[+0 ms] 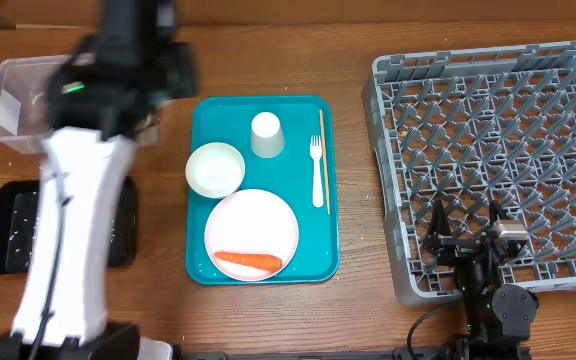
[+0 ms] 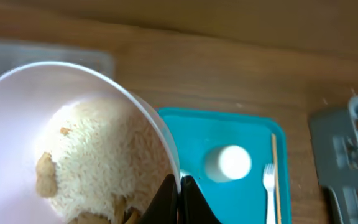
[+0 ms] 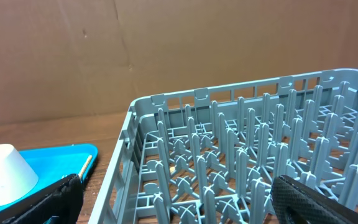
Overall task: Sort waste into correct bins and load items into the dishwasher rack
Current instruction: 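Lift the rice bowl with the left gripper over the black tray, then tilt the rice bowl with the left gripper to empty rice onto tray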
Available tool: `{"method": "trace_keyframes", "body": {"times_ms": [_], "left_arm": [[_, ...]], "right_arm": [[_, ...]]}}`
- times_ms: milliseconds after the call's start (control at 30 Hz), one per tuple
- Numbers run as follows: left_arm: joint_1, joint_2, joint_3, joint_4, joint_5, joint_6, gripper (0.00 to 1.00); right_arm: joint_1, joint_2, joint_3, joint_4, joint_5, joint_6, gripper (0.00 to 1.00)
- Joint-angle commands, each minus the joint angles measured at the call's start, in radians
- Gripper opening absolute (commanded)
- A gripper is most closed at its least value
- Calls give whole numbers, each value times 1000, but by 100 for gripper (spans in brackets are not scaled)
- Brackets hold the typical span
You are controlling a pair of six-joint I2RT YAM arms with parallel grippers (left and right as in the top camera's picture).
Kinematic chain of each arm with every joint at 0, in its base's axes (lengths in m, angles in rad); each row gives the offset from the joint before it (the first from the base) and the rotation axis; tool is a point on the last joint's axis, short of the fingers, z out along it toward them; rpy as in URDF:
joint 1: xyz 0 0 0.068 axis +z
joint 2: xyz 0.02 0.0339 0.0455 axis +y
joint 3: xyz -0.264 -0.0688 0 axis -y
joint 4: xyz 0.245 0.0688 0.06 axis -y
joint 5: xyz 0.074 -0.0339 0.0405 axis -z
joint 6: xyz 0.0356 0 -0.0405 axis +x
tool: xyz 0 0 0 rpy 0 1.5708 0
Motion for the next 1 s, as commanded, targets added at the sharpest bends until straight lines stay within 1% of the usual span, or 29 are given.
{"method": "trace_keyframes", "body": {"times_ms": [0,67,167,267,400,500,567,667,867,967], "left_arm": [[153,-57,16,-79,-26,-159,4],[243,-63,16,-132,-2,-195,4],[369,-61,12,-201,68,-209,4],[495,-61,-14,-285,63,-281,4],[606,-62,-99,-286,84,-300,4],[665,-62,-186,-234,159,-287,4],[695,-62,-261,-162,277,-233,4],[727,-62,-378,-50,439,-185,4],[784,-61,-611,142,661,-119,4],[818,-58,-699,227,754,-115,4]], "right_arm": [[-7,-10,-11,6,-1,0,100],[-7,-10,-11,6,-1,0,100],[-7,-10,-11,6,-2,0,100],[-7,-10,-11,6,-1,0,100],[-7,-10,-11,6,-2,0,100],[-7,-10,-11,6,-2,0,100],[-7,-10,-11,6,-2,0,100],[-7,-10,-11,6,-2,0,100],[-7,-10,-11,6,-2,0,100],[-7,-10,-11,6,-2,0,100]]}}
